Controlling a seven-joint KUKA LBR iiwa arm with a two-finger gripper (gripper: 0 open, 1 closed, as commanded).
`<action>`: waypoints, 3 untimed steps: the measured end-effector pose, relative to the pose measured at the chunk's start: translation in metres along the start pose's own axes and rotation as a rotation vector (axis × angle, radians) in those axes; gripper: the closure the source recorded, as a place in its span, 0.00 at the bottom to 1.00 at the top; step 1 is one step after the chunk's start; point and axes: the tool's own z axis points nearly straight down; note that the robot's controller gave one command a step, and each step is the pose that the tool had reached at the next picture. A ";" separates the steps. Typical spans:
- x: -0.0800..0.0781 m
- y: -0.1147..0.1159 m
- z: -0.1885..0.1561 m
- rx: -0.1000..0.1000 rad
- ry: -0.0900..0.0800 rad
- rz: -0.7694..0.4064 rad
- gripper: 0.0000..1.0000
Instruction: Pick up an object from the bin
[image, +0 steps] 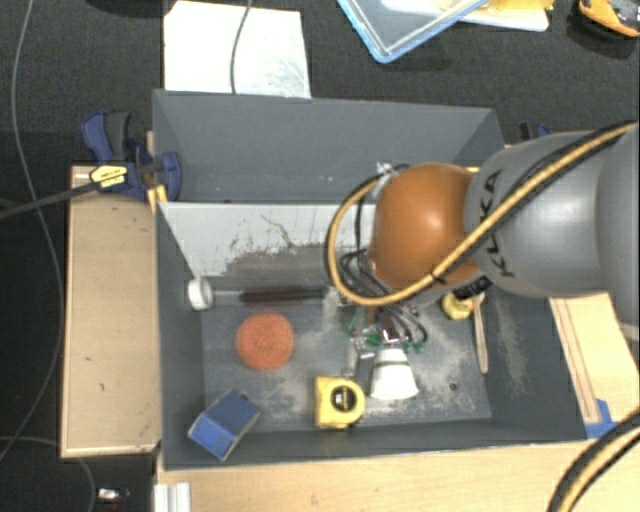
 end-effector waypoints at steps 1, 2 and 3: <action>0.011 -0.013 0.008 -0.001 0.002 0.292 0.00; 0.021 -0.064 0.032 0.000 0.001 0.193 0.00; 0.046 -0.066 0.054 -0.002 -0.021 0.178 0.00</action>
Offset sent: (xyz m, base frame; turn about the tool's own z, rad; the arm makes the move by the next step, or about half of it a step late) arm -0.0107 -0.0879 -0.0435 0.2347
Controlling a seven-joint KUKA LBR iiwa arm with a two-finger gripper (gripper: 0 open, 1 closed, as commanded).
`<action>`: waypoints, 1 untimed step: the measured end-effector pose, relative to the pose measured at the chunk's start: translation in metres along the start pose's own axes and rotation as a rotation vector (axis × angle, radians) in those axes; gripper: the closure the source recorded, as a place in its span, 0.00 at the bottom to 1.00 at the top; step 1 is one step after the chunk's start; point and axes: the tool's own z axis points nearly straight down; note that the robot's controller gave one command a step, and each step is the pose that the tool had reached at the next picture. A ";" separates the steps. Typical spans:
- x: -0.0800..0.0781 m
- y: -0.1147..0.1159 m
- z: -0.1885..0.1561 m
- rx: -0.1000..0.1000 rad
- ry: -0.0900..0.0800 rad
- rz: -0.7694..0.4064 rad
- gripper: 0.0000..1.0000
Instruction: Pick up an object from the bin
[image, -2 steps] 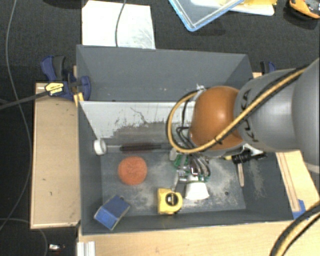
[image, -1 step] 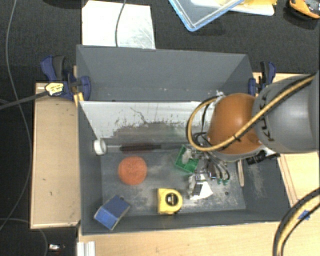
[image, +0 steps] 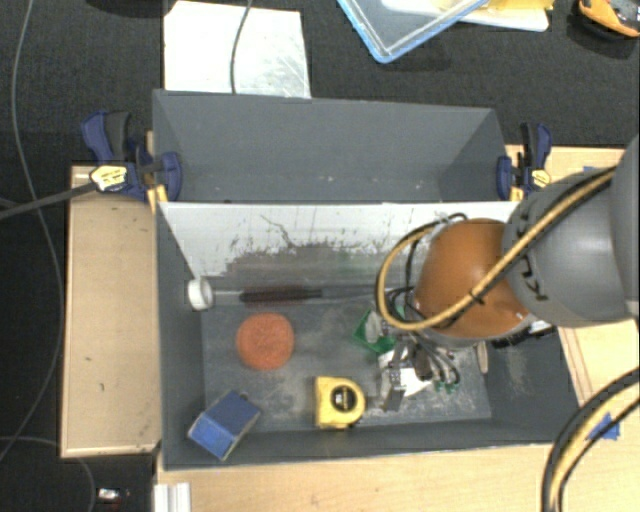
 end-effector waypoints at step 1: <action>0.012 -0.031 -0.027 0.003 0.014 0.110 0.00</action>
Offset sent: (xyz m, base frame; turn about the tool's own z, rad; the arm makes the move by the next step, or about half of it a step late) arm 0.0193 -0.0930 0.0722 0.0189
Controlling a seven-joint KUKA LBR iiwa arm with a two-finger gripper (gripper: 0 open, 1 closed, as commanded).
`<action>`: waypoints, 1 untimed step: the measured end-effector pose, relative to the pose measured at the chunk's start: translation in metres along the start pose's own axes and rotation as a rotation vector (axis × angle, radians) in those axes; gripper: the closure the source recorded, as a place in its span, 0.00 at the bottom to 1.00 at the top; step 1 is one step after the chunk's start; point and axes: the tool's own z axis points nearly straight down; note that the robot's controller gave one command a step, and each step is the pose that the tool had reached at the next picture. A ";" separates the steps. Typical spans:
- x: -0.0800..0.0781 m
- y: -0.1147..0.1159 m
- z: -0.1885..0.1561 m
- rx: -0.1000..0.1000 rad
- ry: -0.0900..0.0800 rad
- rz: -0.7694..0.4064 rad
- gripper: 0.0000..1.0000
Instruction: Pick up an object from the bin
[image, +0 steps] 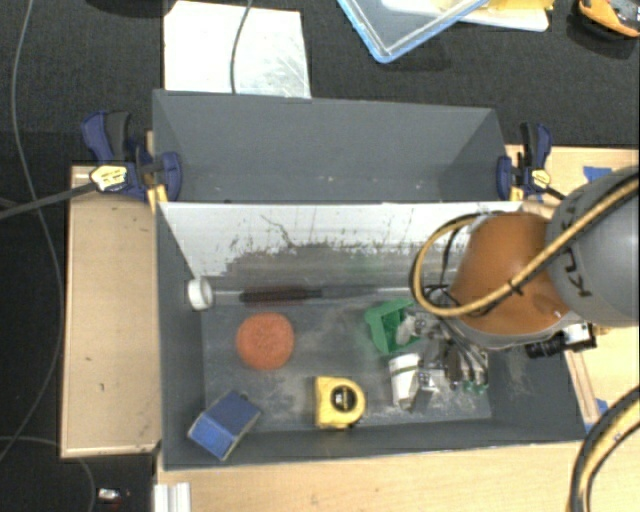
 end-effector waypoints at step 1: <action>-0.040 -0.056 -0.045 -0.006 -0.014 -0.094 0.00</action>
Offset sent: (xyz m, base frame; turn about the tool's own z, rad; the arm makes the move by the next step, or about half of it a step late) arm 0.0775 -0.0549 0.0424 -0.4739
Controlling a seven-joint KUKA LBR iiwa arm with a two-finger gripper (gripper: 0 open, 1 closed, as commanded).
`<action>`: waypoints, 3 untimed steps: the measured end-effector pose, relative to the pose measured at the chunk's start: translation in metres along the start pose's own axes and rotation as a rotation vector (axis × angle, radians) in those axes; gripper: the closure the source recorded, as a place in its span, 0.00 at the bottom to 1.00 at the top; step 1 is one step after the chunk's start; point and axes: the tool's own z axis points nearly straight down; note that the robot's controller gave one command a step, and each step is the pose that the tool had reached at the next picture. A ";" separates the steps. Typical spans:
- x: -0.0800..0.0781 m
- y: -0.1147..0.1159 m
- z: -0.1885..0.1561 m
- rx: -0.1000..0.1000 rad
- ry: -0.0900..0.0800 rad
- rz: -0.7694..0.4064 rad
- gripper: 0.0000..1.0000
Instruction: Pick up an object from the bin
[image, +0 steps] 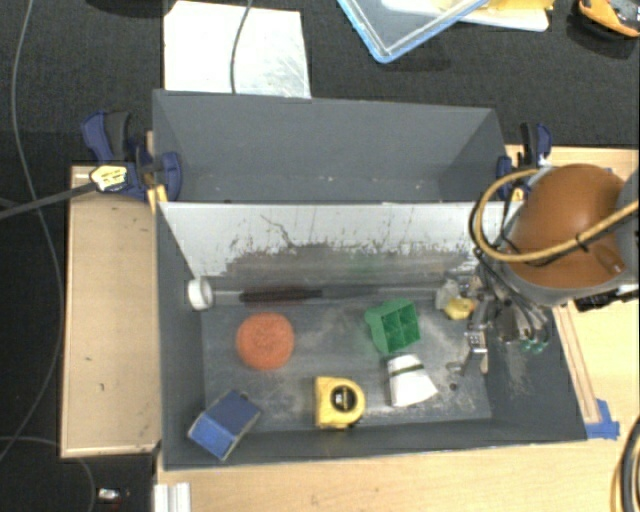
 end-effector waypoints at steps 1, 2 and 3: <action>-0.024 0.000 0.001 0.001 0.004 -0.140 0.00; -0.011 0.001 -0.022 0.003 0.001 -0.339 0.00; 0.029 0.005 -0.020 0.001 0.001 -0.298 0.00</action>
Offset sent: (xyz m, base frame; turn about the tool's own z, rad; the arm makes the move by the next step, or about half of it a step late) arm -0.0029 0.0015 0.0386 -0.2624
